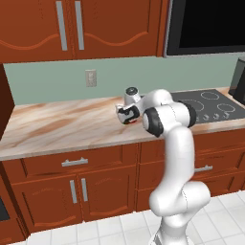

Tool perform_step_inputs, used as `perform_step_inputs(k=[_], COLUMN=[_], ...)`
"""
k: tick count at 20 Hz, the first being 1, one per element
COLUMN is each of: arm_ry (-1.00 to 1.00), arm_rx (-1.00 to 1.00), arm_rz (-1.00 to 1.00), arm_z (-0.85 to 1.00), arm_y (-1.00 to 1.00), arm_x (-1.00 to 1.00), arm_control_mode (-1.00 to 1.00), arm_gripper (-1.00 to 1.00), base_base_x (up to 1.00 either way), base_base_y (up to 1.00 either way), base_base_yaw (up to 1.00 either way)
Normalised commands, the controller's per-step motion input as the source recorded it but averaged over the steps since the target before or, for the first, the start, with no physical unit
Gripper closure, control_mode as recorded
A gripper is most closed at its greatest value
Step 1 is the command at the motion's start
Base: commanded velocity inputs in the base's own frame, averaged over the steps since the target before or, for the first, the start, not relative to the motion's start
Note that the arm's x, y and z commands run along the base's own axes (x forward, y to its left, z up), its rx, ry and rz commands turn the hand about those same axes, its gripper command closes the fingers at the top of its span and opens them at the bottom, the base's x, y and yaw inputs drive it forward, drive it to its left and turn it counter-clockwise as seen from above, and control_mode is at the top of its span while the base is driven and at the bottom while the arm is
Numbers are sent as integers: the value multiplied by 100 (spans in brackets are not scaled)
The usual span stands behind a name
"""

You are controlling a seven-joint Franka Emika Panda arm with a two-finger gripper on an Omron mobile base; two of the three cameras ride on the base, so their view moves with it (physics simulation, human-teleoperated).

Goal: Pick the mug on the counter and place it in the cabinet with the handle facing the right, like the mugs already inside.

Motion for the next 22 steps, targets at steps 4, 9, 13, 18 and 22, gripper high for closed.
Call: perform_step_inputs(k=[4,9,13,18,22], arm_ry=[-15,-17,-13,-10,-10], arm_rx=[0,0,0,0,0], arm_rz=[3,1,1,2,2], arm_z=[22,40,28,19,33], arm_y=[0,0,2,3,3], arm_x=[-54,-40,-31,-35,-35], arm_control_mode=[-100,-100,-100,-100,-100], arm_gripper=[100,100,100,100,100], base_base_x=[0,0,0,0,0], base_base_y=[0,0,0,0,0], base_base_yaw=[0,0,0,0,0])
